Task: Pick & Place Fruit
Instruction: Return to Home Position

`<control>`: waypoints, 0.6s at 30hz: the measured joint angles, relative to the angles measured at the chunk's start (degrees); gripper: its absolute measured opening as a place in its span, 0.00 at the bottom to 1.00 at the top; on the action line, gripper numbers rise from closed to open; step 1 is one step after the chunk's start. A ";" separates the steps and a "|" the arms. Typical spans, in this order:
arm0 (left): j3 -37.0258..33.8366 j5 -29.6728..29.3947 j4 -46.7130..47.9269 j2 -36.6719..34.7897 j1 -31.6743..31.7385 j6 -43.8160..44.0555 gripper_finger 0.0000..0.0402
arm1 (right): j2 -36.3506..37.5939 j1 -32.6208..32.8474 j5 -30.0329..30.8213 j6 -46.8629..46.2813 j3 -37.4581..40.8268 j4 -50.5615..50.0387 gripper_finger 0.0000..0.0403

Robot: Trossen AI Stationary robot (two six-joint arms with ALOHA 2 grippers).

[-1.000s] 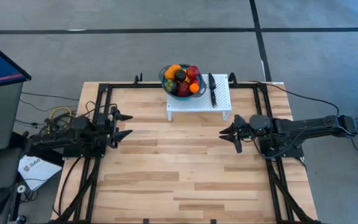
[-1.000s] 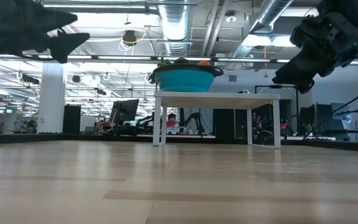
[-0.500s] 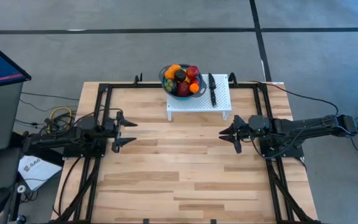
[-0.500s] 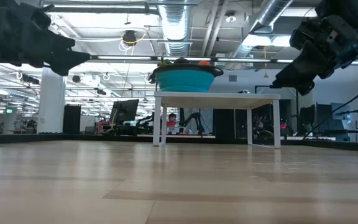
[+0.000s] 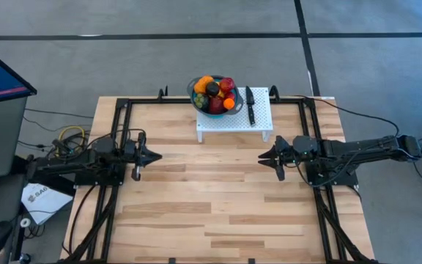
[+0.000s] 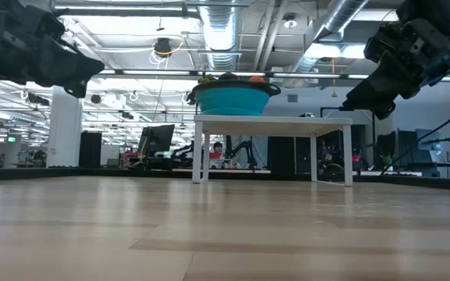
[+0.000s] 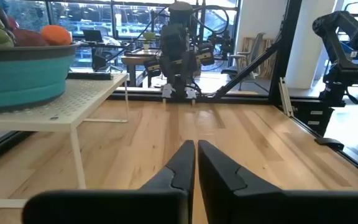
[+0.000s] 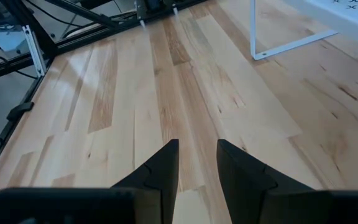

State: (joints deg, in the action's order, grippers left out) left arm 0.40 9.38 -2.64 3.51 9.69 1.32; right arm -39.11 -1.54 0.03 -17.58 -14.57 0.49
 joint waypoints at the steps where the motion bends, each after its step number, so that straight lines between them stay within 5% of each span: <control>1: 0.00 -0.01 0.04 0.00 0.00 -0.18 0.03 | 0.00 0.00 0.00 0.00 0.00 0.00 0.26; 13: -0.02 0.25 -1.34 0.00 0.02 2.10 0.02 | 0.52 0.19 0.00 0.00 0.00 -0.34 0.26; 18: -0.04 0.26 -1.82 0.00 0.02 2.05 0.02 | 10.52 0.34 0.00 0.00 -0.02 -2.67 0.26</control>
State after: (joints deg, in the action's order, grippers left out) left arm 0.36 9.64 -4.46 3.51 9.72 3.38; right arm -28.59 -1.20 0.03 -17.58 -14.59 -2.18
